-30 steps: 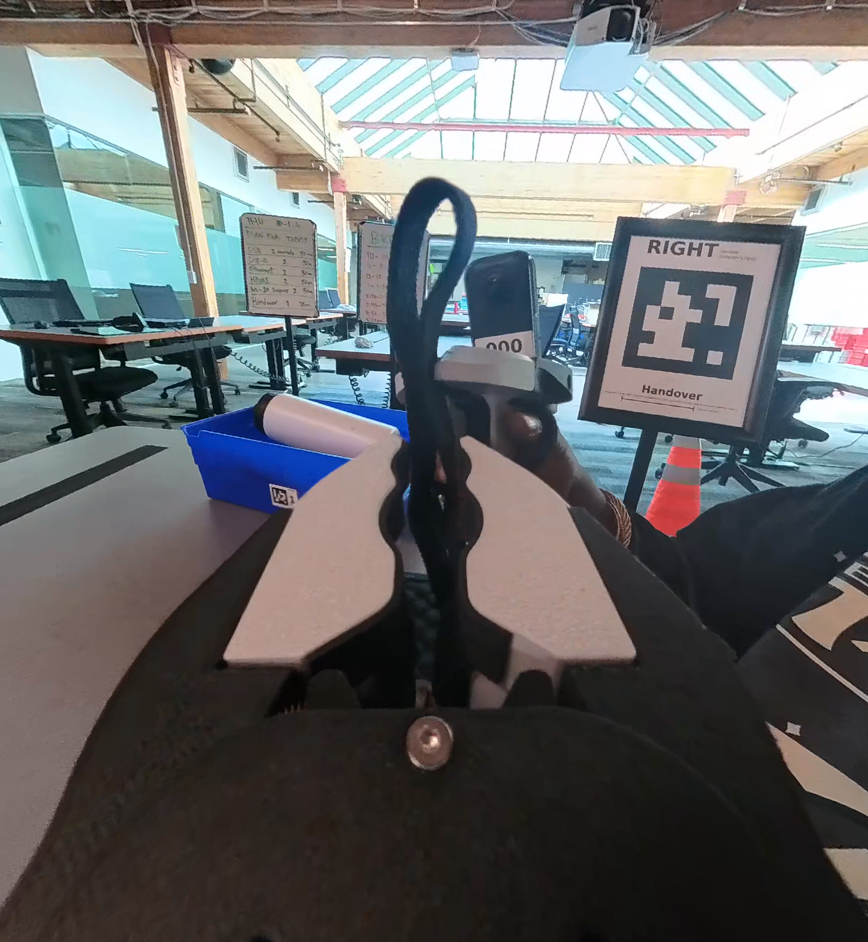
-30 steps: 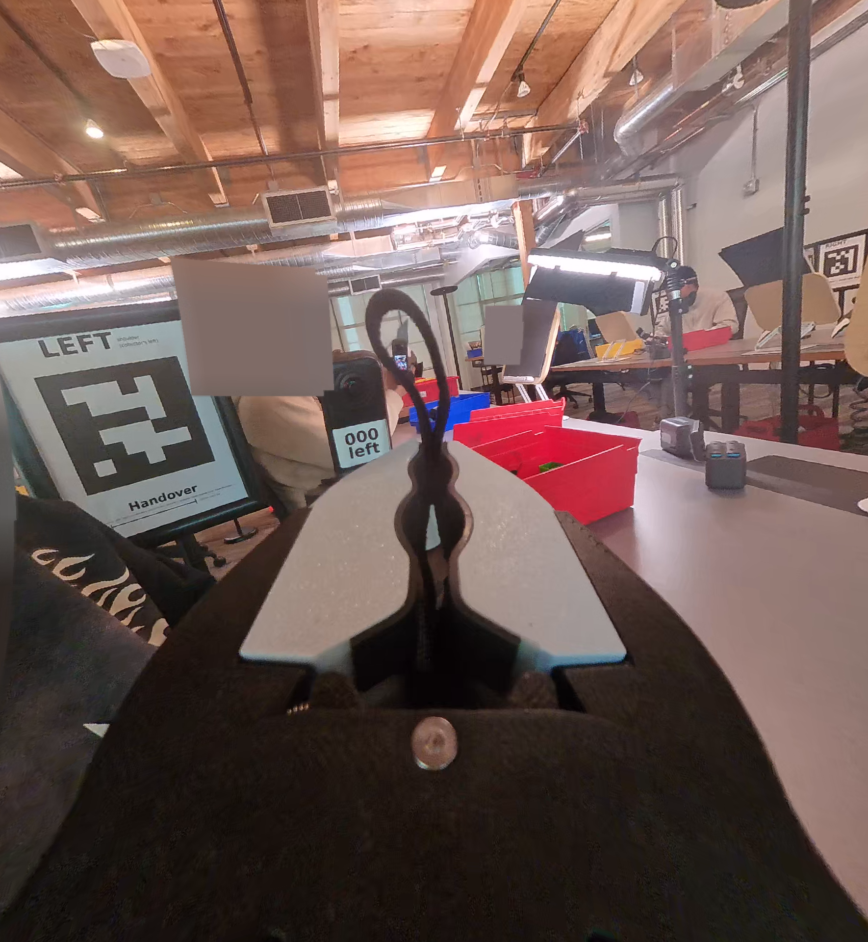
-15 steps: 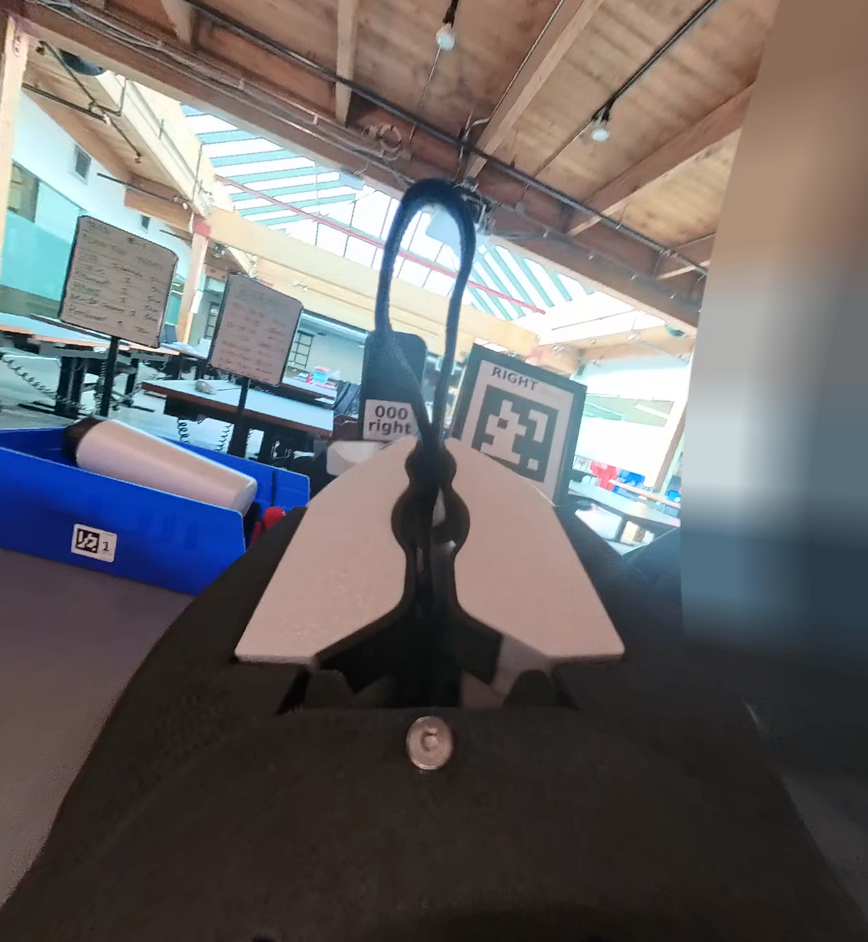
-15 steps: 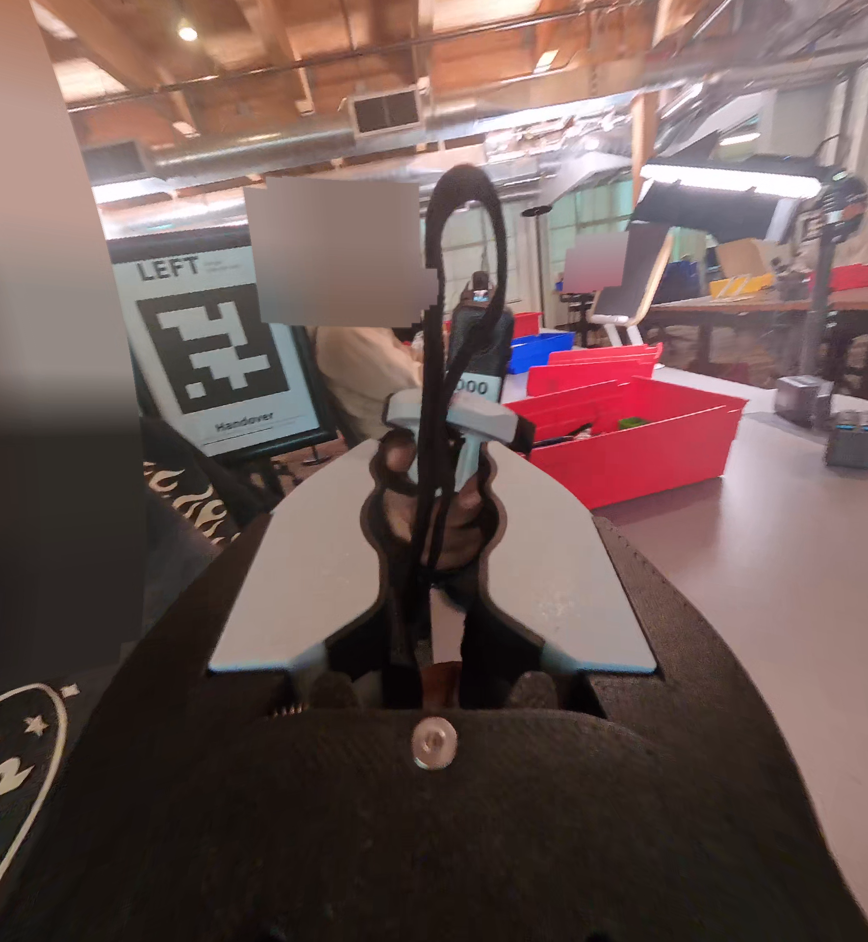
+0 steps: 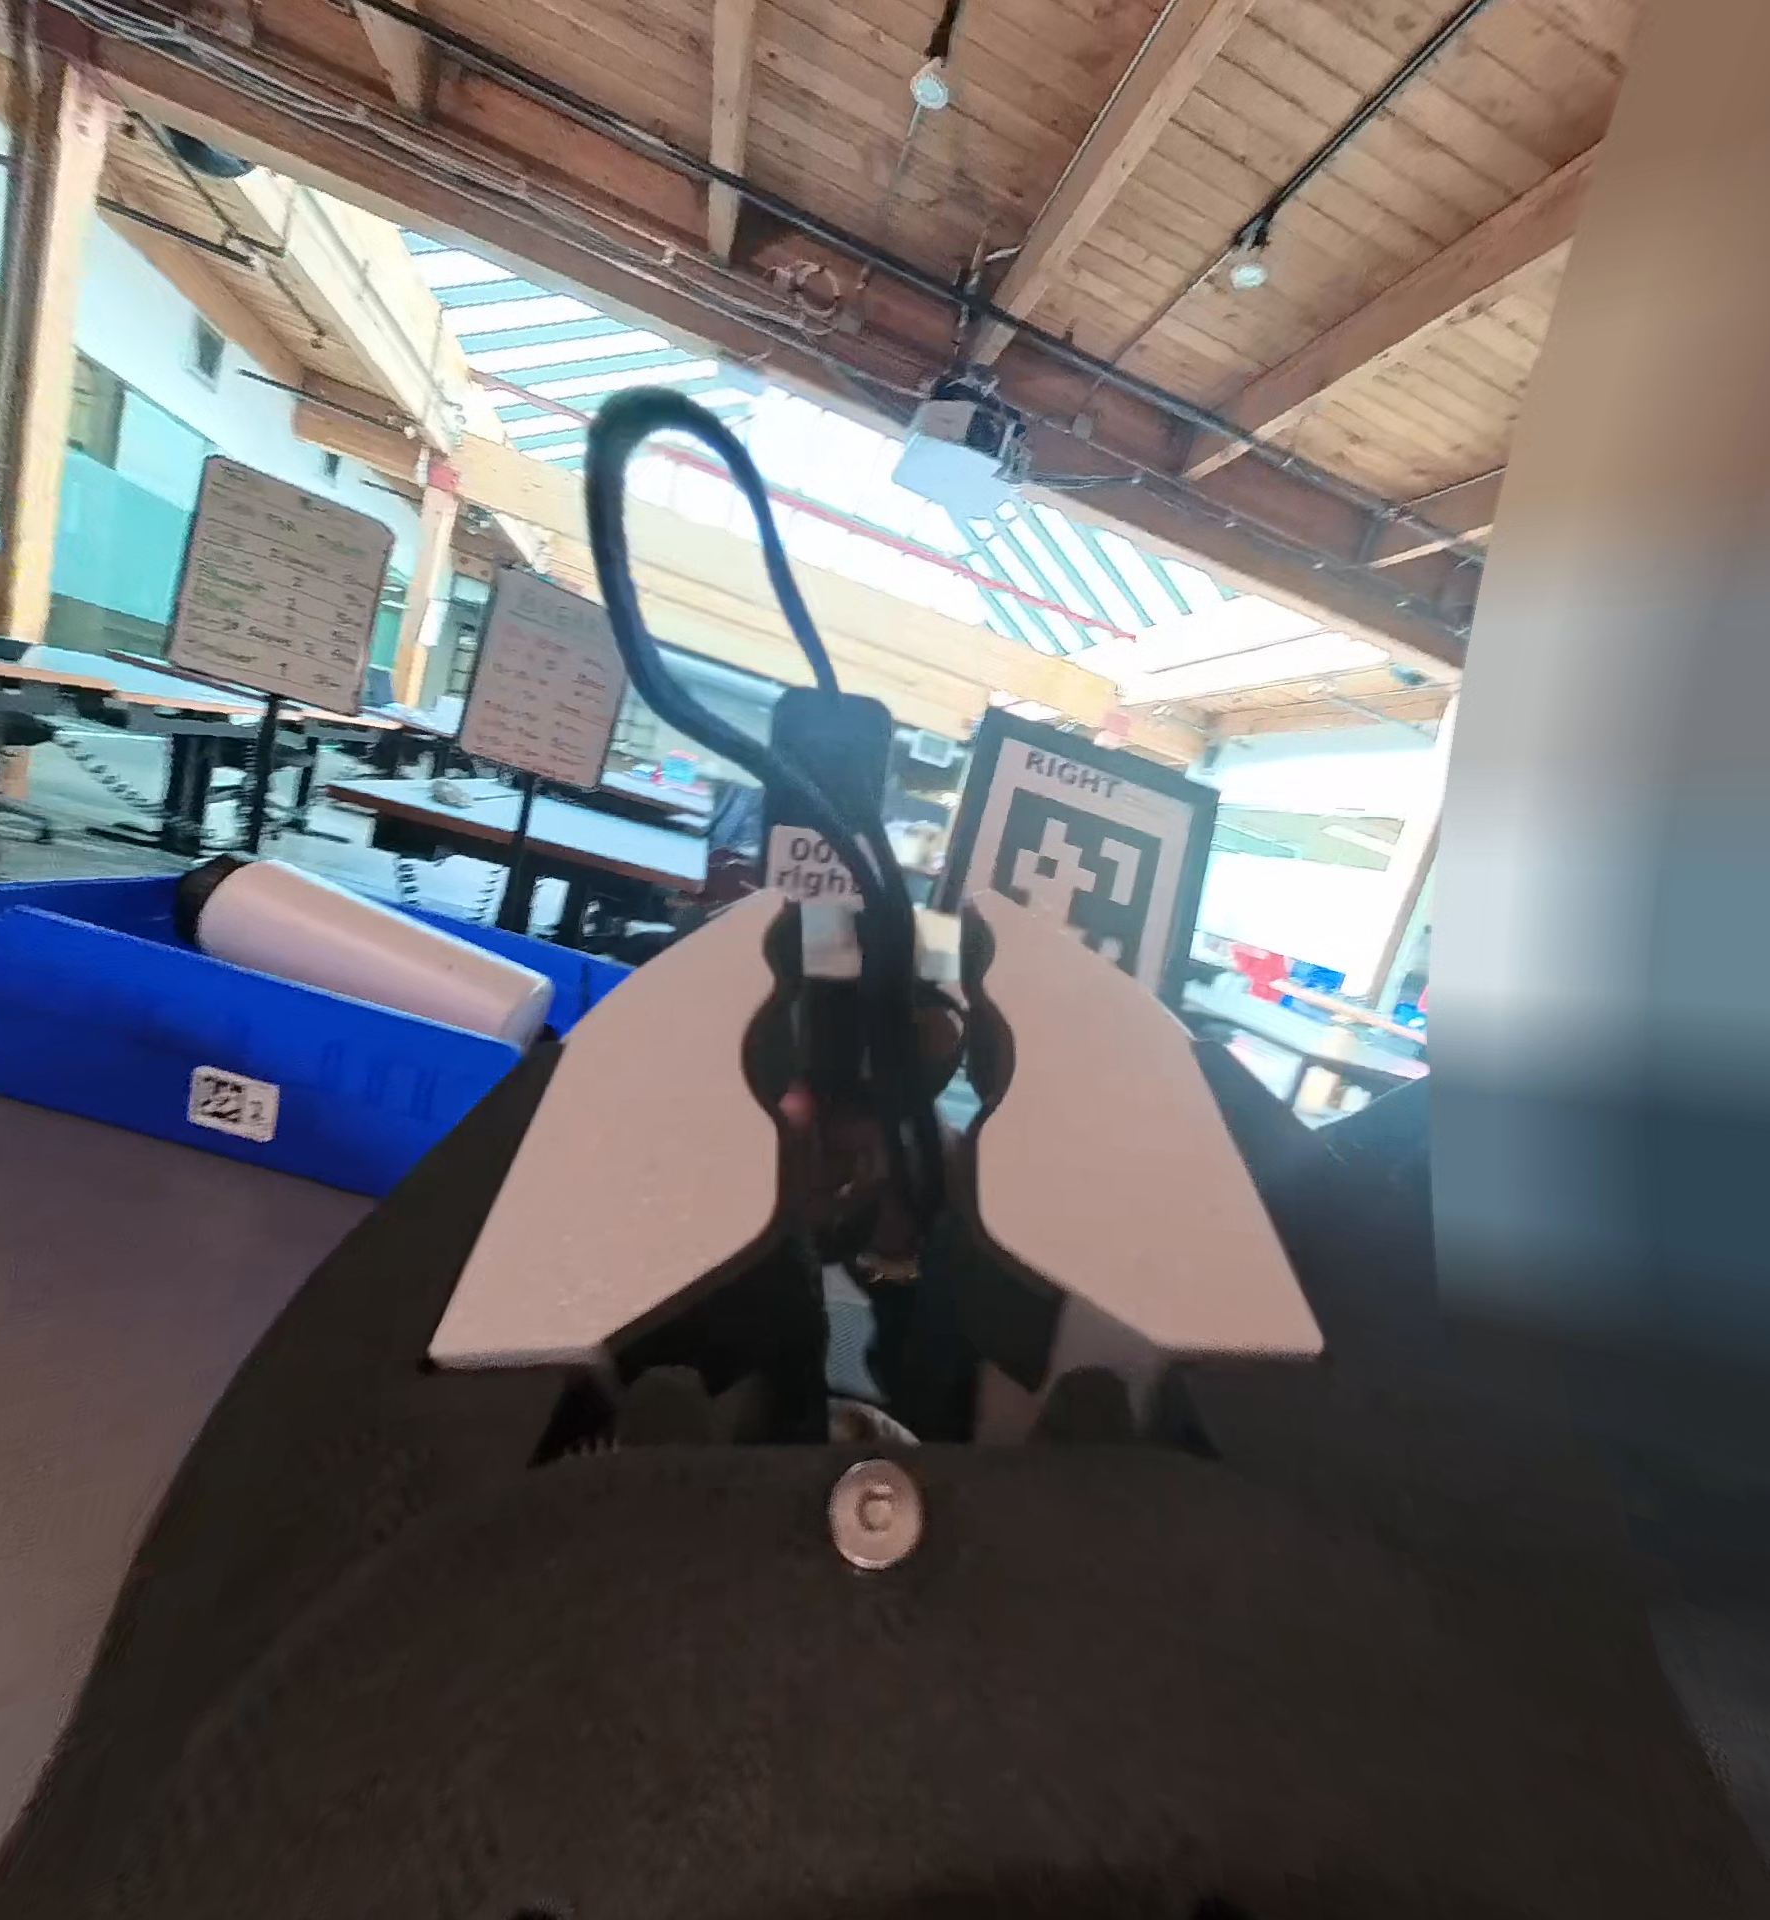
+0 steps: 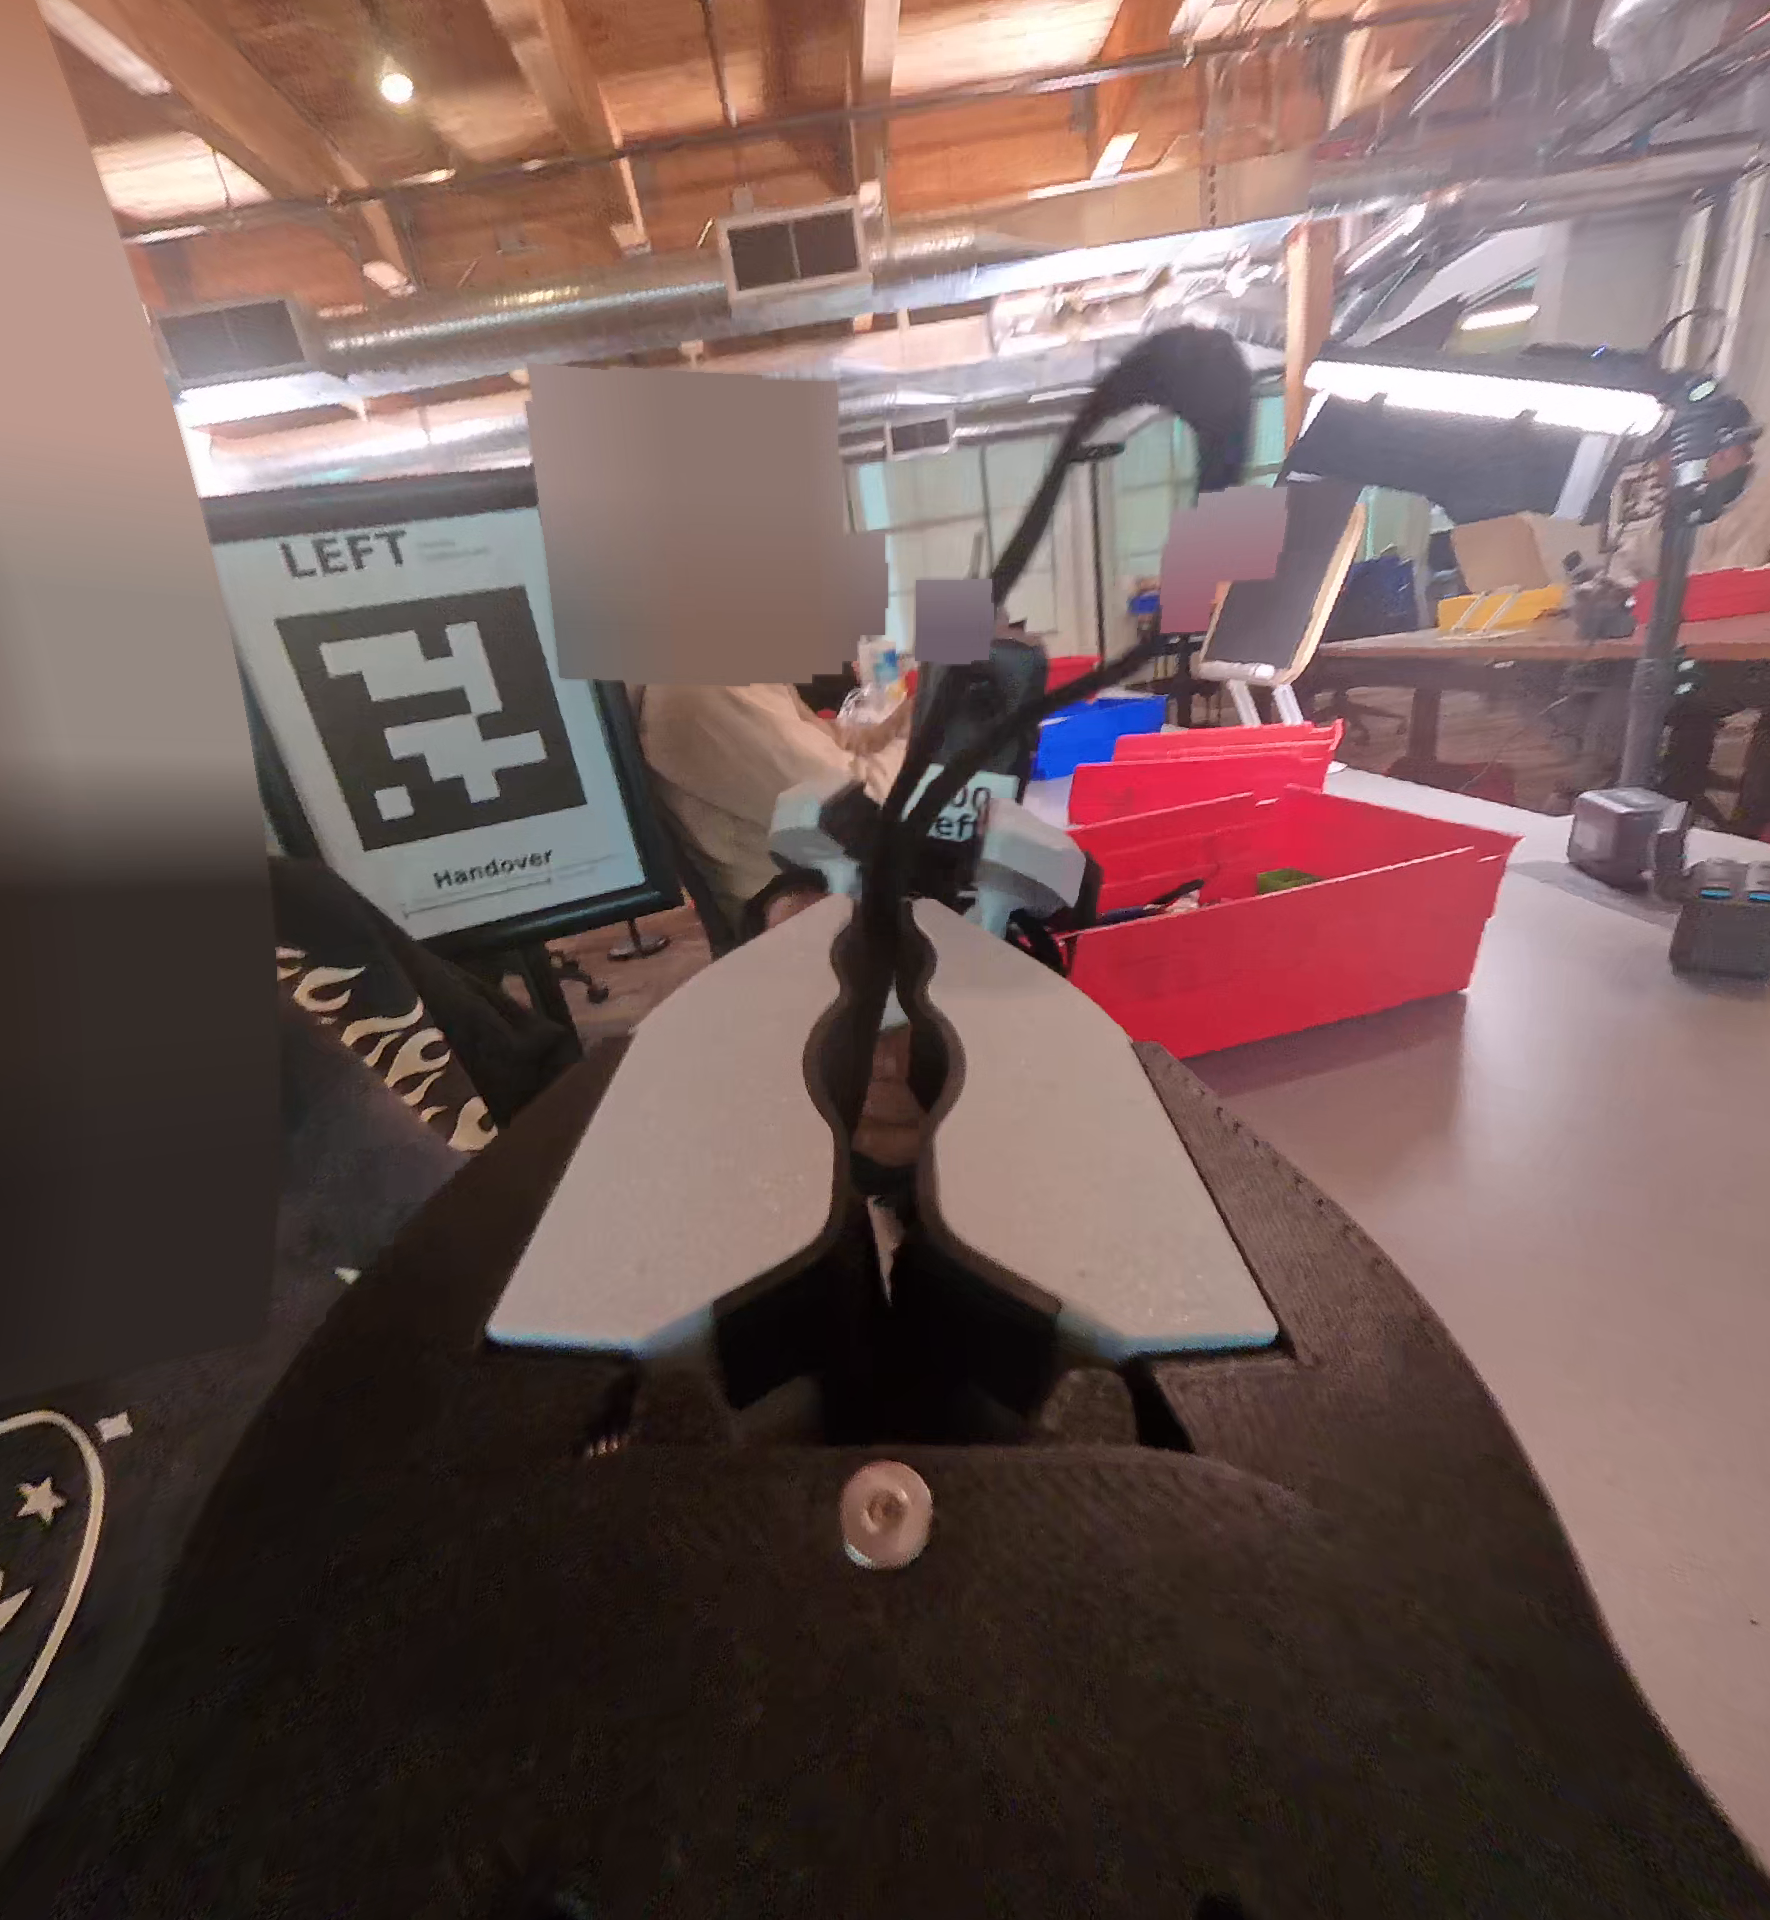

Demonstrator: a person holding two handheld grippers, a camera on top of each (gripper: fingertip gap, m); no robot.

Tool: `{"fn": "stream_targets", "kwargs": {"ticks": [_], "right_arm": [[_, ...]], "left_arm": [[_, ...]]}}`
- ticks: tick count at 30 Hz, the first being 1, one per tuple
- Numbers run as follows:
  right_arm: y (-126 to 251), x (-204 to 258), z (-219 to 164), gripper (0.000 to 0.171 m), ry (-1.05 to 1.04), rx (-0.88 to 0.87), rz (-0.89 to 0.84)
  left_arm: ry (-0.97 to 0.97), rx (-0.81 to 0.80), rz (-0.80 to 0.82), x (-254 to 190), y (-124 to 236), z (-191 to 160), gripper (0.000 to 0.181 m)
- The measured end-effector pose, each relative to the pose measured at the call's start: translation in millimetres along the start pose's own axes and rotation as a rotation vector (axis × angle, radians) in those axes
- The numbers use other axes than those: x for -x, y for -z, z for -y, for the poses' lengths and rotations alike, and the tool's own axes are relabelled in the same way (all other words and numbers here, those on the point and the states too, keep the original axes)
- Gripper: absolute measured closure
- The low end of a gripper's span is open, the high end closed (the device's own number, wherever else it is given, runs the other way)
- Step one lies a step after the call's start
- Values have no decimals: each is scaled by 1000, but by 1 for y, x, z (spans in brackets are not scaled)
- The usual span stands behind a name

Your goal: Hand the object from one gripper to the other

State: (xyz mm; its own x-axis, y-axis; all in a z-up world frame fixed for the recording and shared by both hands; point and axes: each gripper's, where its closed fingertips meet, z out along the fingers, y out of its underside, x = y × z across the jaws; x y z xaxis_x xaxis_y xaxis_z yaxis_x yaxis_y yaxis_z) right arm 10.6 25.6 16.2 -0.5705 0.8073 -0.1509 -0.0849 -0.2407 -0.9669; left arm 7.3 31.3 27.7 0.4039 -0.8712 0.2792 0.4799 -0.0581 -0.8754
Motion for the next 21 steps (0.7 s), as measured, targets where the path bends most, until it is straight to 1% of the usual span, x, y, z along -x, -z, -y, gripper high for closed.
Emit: {"fn": "stream_targets", "kwargs": {"ticks": [1,3,6,8,13,17,18,20,21], "right_arm": [[2,-2,3,166,2,-15,-16],[5,-6,9,166,13,-46,-50],[7,-8,14,166,29,-75,-82],[8,-10,14,165,41,-75,-100],[7,-11,14,165,84,-62,-138],[6,-7,15,164,70,-61,-118],[6,-5,15,160,63,-58,-108],[6,-5,11,145,45,-24,-90],[7,-5,7,140,33,2,-78]], "left_arm": [[-28,22,28,3,0,-2,152],[-77,81,69,7,-1,-10,152],[-111,147,81,6,-7,-22,153],[-145,172,106,8,-10,-27,158],[-201,198,128,9,-12,-31,175],[-154,182,75,4,-11,-30,176],[-135,166,59,2,-11,-28,176],[-92,121,21,-2,-10,-22,176],[-74,101,5,-3,-9,-18,176]]}}
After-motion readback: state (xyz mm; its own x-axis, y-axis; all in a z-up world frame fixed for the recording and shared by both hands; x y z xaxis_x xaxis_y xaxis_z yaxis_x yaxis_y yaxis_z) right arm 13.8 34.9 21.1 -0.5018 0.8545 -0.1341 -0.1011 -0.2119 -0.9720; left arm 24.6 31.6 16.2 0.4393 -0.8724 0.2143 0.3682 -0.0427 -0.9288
